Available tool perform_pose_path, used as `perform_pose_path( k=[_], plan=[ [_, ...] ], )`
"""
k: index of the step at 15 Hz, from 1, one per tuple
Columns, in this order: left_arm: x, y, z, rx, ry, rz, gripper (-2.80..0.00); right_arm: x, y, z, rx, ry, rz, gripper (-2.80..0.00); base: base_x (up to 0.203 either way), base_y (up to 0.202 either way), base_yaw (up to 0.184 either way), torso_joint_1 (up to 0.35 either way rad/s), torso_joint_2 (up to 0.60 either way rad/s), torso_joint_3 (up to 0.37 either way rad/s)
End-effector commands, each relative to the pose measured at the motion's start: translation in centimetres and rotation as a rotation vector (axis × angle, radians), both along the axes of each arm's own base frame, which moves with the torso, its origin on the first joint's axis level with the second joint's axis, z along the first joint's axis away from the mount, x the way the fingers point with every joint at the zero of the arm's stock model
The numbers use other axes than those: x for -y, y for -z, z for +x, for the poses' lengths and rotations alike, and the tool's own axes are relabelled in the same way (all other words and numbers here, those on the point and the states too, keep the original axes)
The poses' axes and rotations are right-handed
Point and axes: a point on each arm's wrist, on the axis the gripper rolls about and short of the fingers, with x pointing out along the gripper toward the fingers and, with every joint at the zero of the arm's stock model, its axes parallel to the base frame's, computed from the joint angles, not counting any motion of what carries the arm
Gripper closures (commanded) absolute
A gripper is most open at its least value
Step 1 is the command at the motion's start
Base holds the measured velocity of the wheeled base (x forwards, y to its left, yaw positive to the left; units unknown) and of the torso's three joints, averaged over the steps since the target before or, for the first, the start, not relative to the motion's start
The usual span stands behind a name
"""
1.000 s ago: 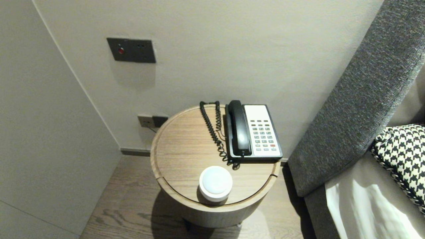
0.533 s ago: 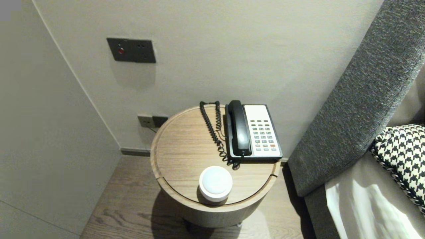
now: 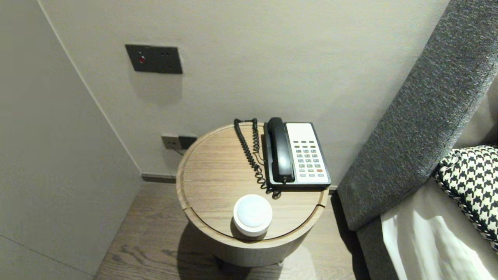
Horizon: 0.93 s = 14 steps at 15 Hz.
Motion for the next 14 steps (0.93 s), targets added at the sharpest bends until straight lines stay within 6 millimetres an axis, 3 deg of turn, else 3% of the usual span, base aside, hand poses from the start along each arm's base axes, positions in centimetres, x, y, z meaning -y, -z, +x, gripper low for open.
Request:
perform_pose_path(
  k=[1, 6, 14],
  plan=[
    [0.0, 0.0, 0.0, 0.002, -0.001, 0.0, 0.0, 0.0, 0.0, 0.0, -0.001, 0.001, 0.002, 0.0, 0.0, 0.0, 0.0, 0.0, 0.0, 0.0],
    [0.0, 0.0, 0.0, 0.004, -0.001, 0.0, 0.0, 0.0, -0.1, -0.2, 0.012, 0.113, 0.0, 0.0, 0.0, 0.0, 0.0, 0.0, 0.0, 0.0],
    [0.0, 0.0, 0.0, 0.002, -0.001, 0.0, 0.0, 0.0, 0.4, -2.2, 0.271, 0.118, 0.021, 0.0, 0.0, 0.0, 0.0, 0.0, 0.0, 0.0]
  ],
)
